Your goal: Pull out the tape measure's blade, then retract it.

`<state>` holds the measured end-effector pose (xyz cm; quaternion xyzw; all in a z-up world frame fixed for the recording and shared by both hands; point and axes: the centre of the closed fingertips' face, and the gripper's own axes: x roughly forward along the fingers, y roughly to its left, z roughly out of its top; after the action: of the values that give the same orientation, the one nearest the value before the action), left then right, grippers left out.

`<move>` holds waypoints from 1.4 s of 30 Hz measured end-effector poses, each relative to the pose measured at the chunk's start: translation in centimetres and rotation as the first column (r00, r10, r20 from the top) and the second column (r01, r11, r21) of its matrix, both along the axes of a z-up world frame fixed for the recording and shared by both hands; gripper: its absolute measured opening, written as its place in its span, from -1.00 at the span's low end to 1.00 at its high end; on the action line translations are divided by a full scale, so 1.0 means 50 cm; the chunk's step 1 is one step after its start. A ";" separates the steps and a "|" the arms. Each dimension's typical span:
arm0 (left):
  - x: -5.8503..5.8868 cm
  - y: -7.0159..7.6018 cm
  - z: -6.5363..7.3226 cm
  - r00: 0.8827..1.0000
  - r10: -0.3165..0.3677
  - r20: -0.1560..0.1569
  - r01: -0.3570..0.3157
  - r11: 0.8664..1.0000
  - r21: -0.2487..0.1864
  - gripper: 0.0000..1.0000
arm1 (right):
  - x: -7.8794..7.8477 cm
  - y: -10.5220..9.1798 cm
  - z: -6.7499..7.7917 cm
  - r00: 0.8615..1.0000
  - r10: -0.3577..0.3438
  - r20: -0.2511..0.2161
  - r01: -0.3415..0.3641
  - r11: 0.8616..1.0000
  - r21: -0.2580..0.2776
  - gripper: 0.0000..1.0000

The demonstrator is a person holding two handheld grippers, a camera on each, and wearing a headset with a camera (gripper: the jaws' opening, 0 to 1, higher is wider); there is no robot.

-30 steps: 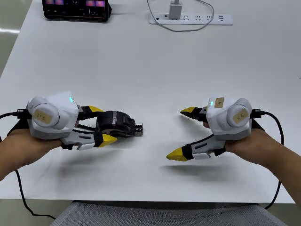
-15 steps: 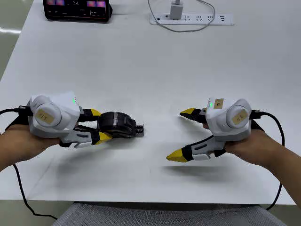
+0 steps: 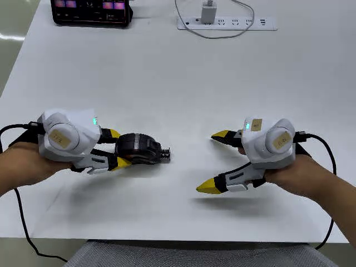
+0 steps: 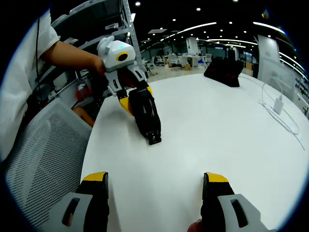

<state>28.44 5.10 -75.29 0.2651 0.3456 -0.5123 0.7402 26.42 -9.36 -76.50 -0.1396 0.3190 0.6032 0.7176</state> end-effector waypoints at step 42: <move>-0.001 0.004 -0.008 0.999 -0.019 -0.027 0.022 0.996 0.085 -0.51 | 0.023 0.112 -0.005 0.987 0.150 0.066 -0.150 0.989 0.002 0.00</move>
<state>28.42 5.32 -75.67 0.2933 0.3740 -0.5081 0.7183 27.56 -3.75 -76.73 -0.1804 0.2820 0.6517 0.6807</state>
